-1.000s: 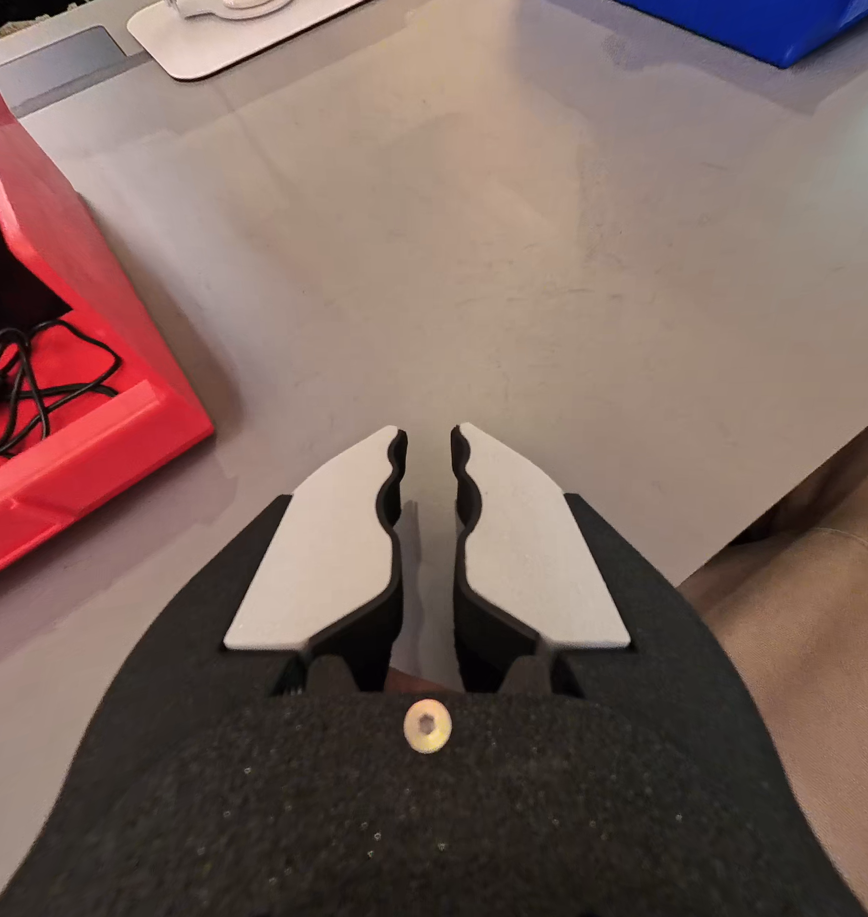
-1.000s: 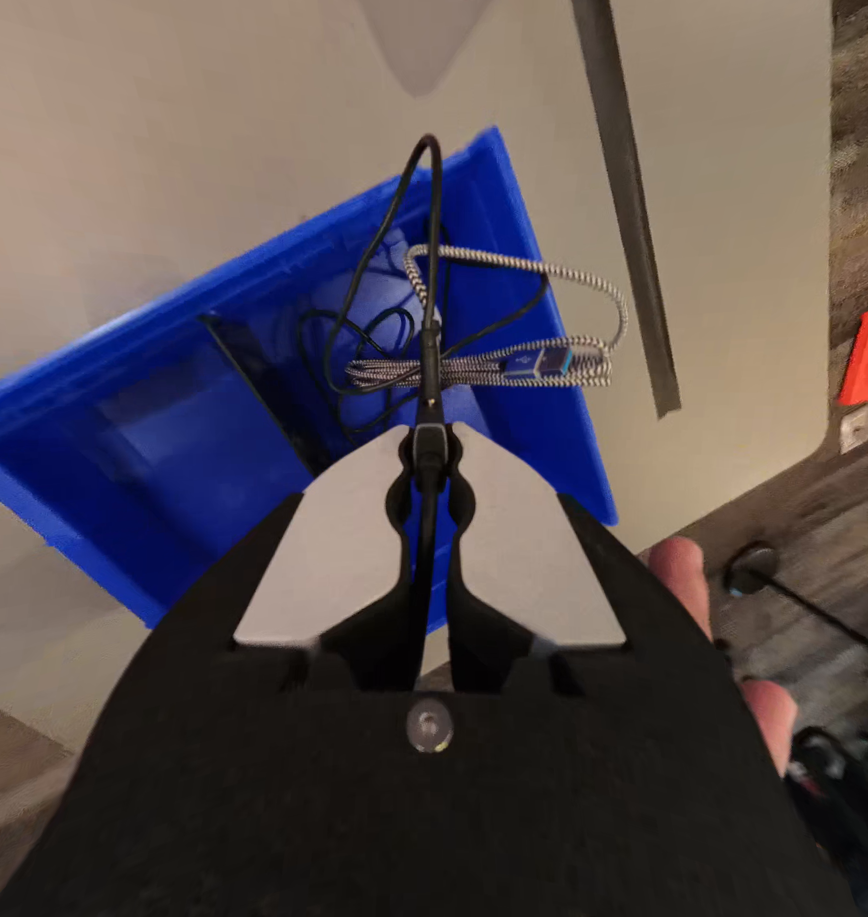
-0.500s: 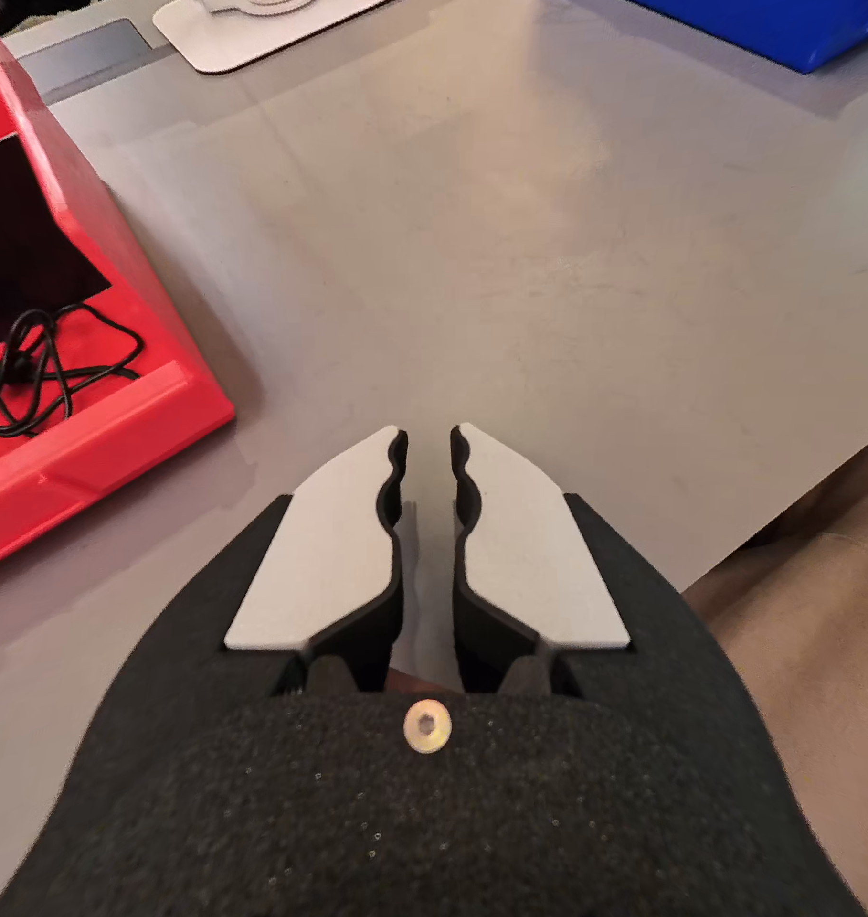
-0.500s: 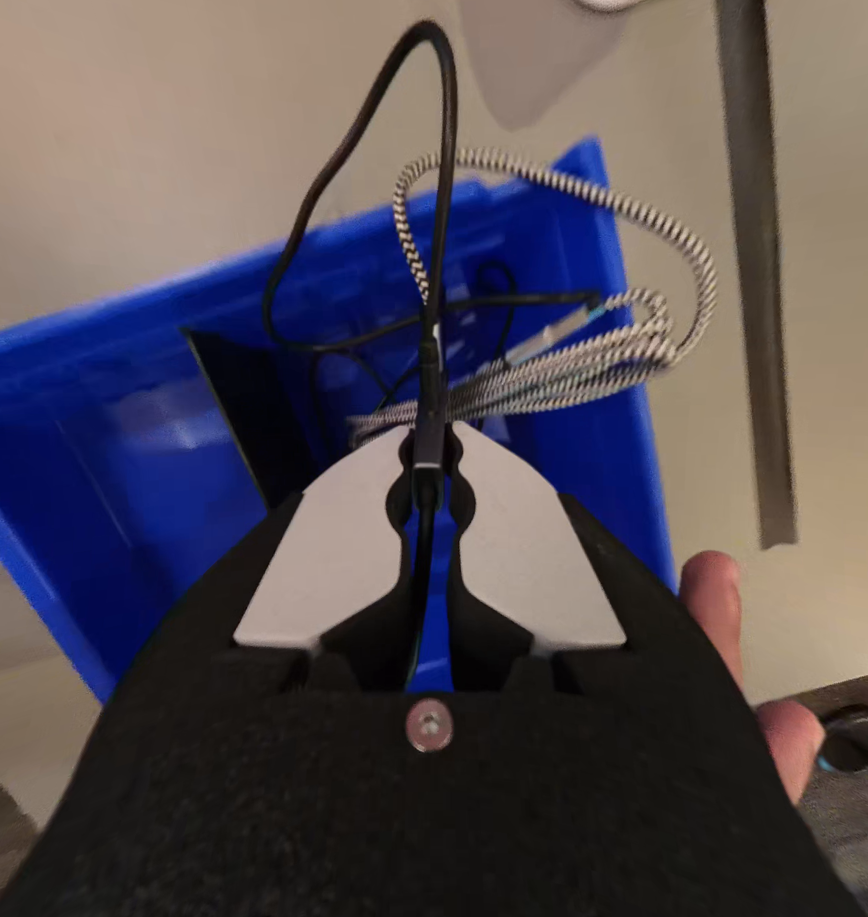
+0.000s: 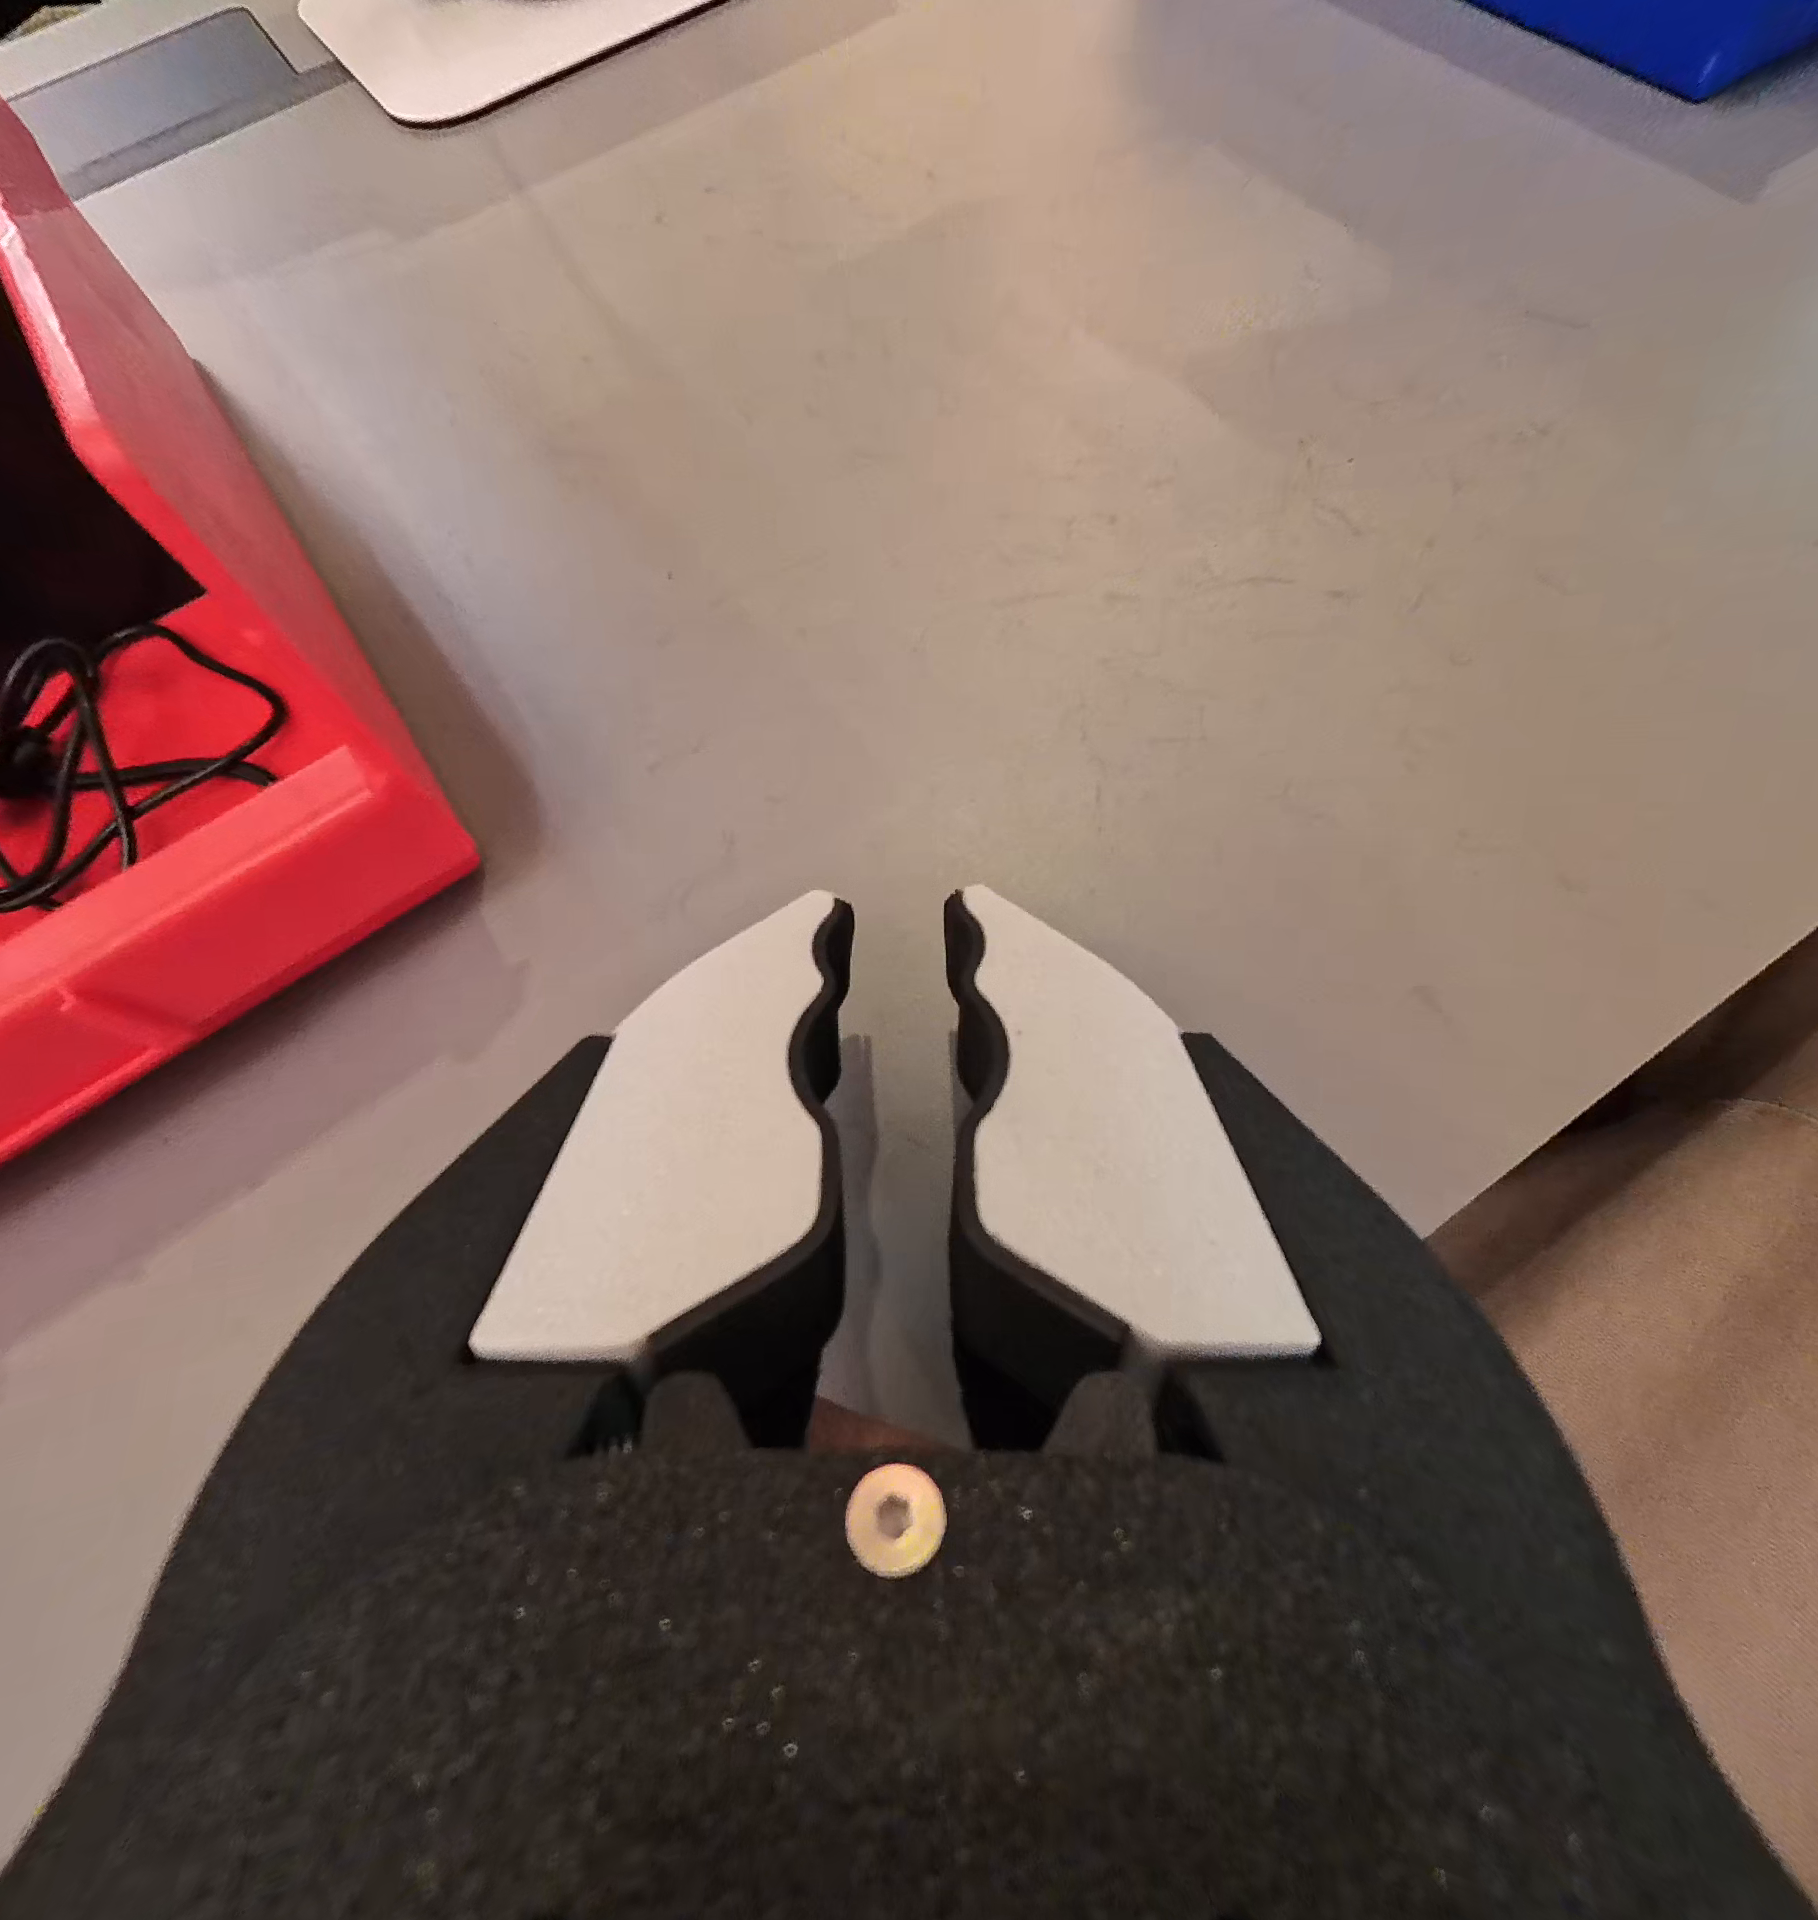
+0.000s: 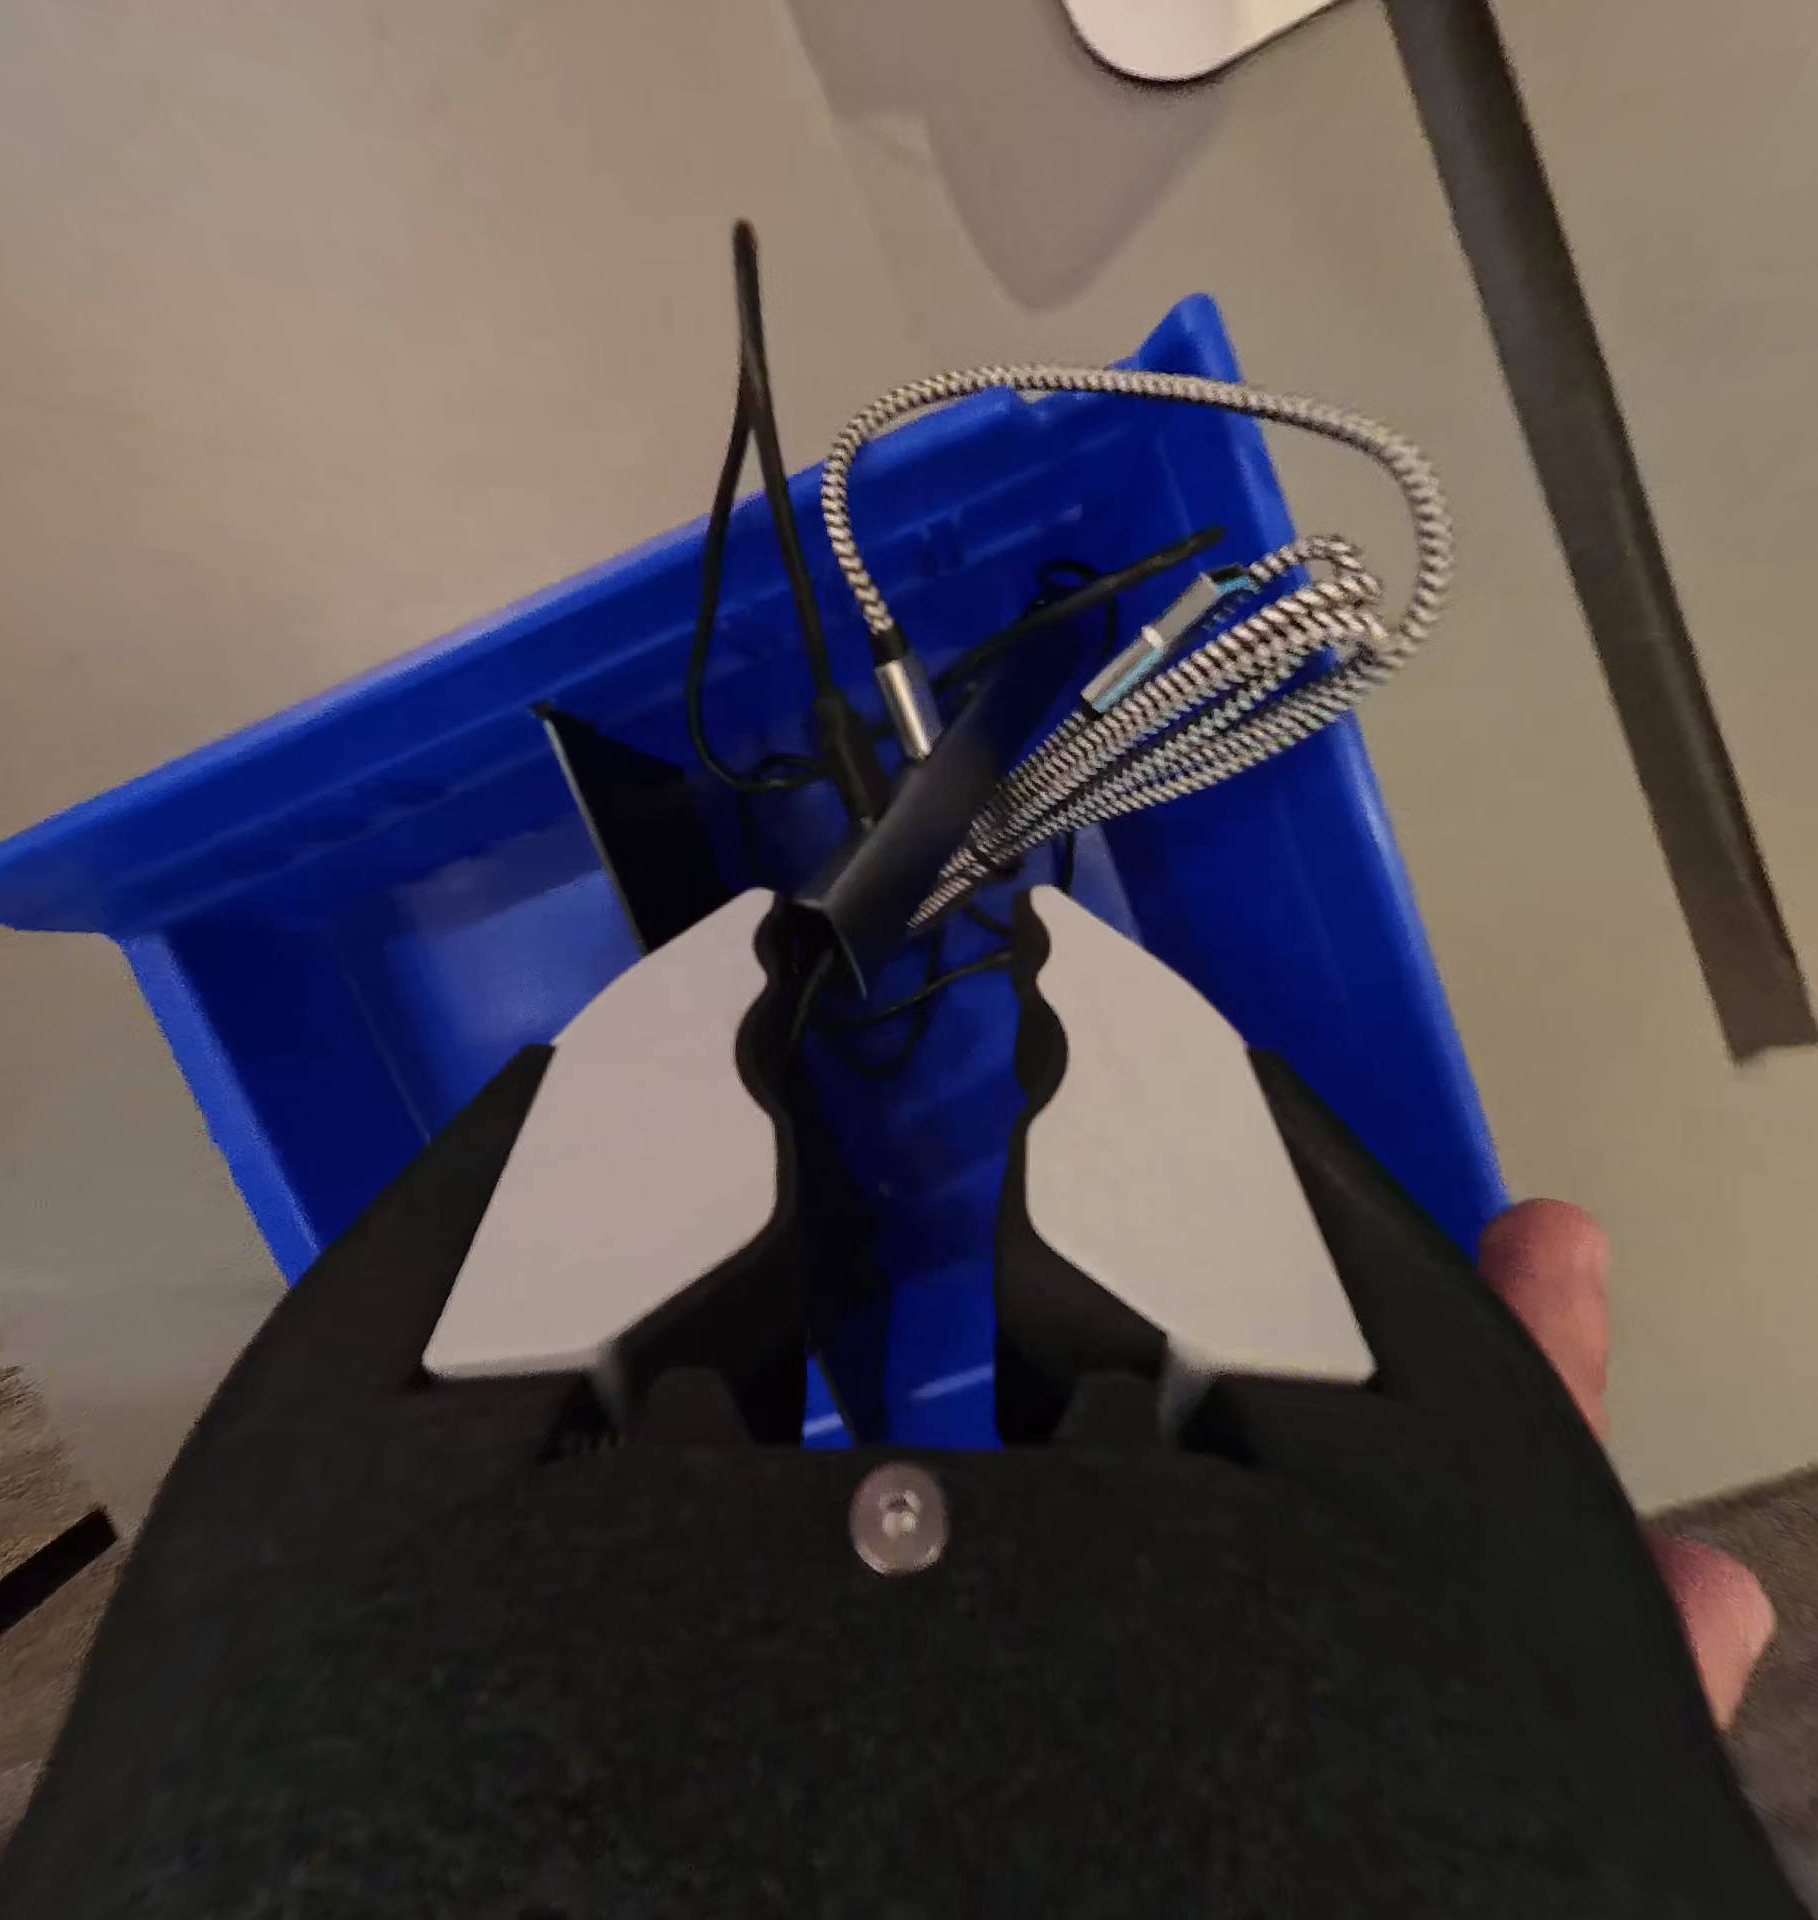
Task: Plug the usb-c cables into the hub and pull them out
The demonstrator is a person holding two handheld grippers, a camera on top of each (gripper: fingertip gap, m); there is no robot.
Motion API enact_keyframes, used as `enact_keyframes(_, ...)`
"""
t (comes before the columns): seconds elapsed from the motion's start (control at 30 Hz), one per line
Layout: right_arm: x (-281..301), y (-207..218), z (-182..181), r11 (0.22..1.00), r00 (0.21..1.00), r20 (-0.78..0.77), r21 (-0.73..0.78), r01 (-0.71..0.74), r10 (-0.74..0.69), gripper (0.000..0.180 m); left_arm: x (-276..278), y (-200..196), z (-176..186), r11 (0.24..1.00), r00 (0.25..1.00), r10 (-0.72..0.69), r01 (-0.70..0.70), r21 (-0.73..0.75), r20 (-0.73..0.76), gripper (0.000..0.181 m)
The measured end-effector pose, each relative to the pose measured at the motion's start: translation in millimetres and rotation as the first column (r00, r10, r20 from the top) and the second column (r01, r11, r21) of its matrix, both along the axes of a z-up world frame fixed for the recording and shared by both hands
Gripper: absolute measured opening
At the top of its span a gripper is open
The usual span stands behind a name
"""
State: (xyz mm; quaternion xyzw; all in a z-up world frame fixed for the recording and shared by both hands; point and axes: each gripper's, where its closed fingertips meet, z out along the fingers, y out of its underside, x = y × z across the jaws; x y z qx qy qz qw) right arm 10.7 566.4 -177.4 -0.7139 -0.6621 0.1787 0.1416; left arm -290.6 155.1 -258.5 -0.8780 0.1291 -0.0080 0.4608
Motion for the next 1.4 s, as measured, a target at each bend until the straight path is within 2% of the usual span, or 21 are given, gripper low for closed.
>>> enact_keyframes(0.13, 25, 29, 8, 0.977, 0.996, 0.028, 0.199, 0.077, -0.084, 0.044, 1, 0, 0, 1.0, 1.0, -0.001, 0.001, 0.002, -0.009, 0.016)
enact_keyframes(0.23, 50, 55, 14, 0.911, 0.984, 0.074, 0.395, 0.117, -0.159, 0.047, 2, 0, 0, 1.0, 1.0, -0.002, 0.002, 0.003, -0.016, 0.016)
enact_keyframes(0.3, 53, 54, 17, 0.891, 0.986, 0.035, 0.435, 0.132, -0.163, 0.045, 2, -1, 0, 1.0, 1.0, -0.002, 0.002, 0.002, -0.019, 0.016)
enact_keyframes(0.47, 54, 17, 27, 0.923, 0.983, -0.113, 0.342, 0.174, -0.143, 0.047, 0, -3, 1, 1.0, 1.0, 0.007, -0.007, 0.007, -0.02, 0.016)
enact_keyframes(0.53, 49, -1, 41, 0.914, 0.966, -0.223, 0.352, 0.204, -0.129, 0.052, -4, -3, 2, 1.0, 1.0, 0.022, -0.022, 0.008, -0.017, 0.016)
enact_keyframes(0.6, 45, -25, 62, 0.885, 0.929, -0.357, 0.393, 0.248, -0.101, 0.051, -9, -2, 4, 0.999, 0.999, 0.041, -0.041, 0.013, -0.002, 0.016)
enact_keyframes(0.7, 49, -71, 97, 0.784, 0.832, -0.541, 0.461, 0.415, -0.123, 0.052, -13, -1, 8, 0.998, 0.997, 0.064, -0.065, 0.026, 0.045, 0.017)
enact_keyframes(0.8, 48, -144, 107, 0.716, 0.69, -0.71, 0.41, 0.565, -0.139, 0.058, -12, -1, 12, 0.997, 0.994, 0.068, -0.071, 0.033, 0.084, 0.02)
enact_keyframes(0.87, 37, -201, 92, 0.728, 0.623, -0.768, 0.343, 0.593, -0.146, 0.053, -12, -1, 13, 0.997, 0.994, 0.064, -0.068, 0.04, 0.087, 0.021)
enact_keyframes(0.93, 13, -265, 68, 0.805, 0.575, -0.81, 0.26, 0.534, -0.12, 0.045, -9, 0, 14, 0.997, 0.994, 0.053, -0.058, 0.045, 0.092, 0.022)
enact_keyframes(1.0, -20, -336, 48, 0.916, 0.497, -0.862, 0.119, 0.384, -0.097, 0.036, -4, 0, 14, 0.998, 0.993, 0.048, -0.053, 0.044, 0.11, 0.024)
enact_keyframes(1.07, -41, -378, 31, 0.948, 0.451, -0.877, -0.015, 0.319, -0.165, 0.034, 2, 1, 17, 0.998, 0.988, 0.03, -0.037, 0.042, 0.153, 0.026)
enact_keyframes(1.13, -50, -394, 16, 0.949, 0.427, -0.875, -0.1, 0.3, -0.227, 0.034, 7, 3, 21, 0.998, 0.985, 0.012, -0.022, 0.06, 0.173, 0.027)
enact_keyframes(1.23, -49, -386, -3, 0.928, 0.424, -0.86, -0.134, 0.348, -0.283, 0.033, 6, 7, 24, 0.997, 0.987, 0.004, -0.017, 0.079, 0.161, 0.029)
enact_keyframes(1.33, -41, -373, 2, 0.91, 0.354, -0.876, -0.192, 0.366, -0.328, 0.035, 3, 11, 24, 0.997, 0.986, 0.02, -0.032, 0.072, 0.164, 0.034)
enact_keyframes(1.4, -35, -365, 2, 0.904, 0.352, -0.883, -0.158, 0.398, -0.309, 0.035, -3, 14, 26, 0.995, 0.987, 0.039, -0.052, 0.082, 0.154, 0.035)
